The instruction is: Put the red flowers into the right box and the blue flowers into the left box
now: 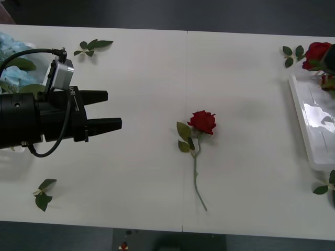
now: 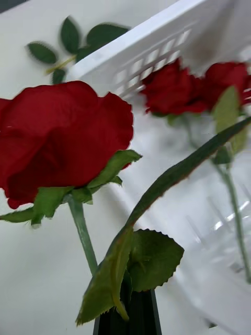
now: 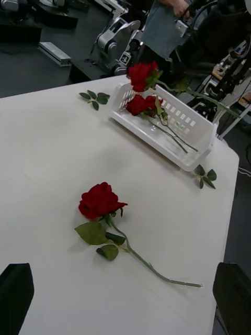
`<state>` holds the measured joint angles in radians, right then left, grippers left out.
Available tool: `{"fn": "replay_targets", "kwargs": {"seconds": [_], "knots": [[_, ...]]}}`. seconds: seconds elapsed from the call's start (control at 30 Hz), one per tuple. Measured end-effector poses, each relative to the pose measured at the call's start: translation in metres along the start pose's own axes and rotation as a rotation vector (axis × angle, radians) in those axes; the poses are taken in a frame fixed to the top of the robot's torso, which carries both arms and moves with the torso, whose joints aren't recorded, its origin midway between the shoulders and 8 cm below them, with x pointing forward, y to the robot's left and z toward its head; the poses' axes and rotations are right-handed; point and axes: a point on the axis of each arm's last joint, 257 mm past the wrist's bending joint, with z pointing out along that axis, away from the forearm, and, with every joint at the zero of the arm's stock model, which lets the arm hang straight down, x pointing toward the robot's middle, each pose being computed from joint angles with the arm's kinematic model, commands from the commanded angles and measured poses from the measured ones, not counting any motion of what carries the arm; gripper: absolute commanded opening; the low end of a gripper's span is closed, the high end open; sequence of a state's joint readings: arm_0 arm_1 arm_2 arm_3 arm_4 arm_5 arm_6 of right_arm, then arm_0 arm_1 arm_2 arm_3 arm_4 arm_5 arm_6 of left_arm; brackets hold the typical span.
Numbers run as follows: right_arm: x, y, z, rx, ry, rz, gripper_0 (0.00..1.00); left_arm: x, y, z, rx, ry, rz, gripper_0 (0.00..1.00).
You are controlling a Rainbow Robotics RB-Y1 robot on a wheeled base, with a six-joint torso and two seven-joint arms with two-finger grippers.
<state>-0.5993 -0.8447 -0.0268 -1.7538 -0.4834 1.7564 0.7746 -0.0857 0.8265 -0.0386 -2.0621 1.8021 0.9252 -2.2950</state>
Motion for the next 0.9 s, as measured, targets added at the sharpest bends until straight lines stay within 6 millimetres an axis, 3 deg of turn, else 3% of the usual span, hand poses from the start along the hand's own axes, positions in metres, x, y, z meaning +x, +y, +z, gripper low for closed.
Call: {"fn": "replay_targets", "kwargs": {"seconds": [0.13, 0.23, 0.7, 0.8, 0.9], "knots": [[-0.026, -0.047, 0.0, 0.049, -0.071, 0.056, 0.0, 0.006, -0.007, 0.005, 0.022, 0.009, -0.014, 1.0], [-0.044, -0.071, 0.006, 0.061, -0.137, 0.084, 0.0, 0.007, -0.01, 0.007, 0.032, 0.009, -0.021, 1.0], [-0.081, -0.135, 0.088, 0.033, -0.285, 0.028, 0.0, 0.004, -0.014, 0.007, 0.048, -0.005, -0.037, 1.0], [-0.084, -0.143, 0.101, 0.033, -0.306, 0.0, 0.07, 0.004, -0.014, 0.007, 0.048, -0.005, -0.037, 1.0], [-0.073, -0.146, 0.116, 0.035, -0.289, -0.027, 0.34, 0.004, -0.014, 0.007, 0.048, -0.005, -0.037, 1.0]]}}
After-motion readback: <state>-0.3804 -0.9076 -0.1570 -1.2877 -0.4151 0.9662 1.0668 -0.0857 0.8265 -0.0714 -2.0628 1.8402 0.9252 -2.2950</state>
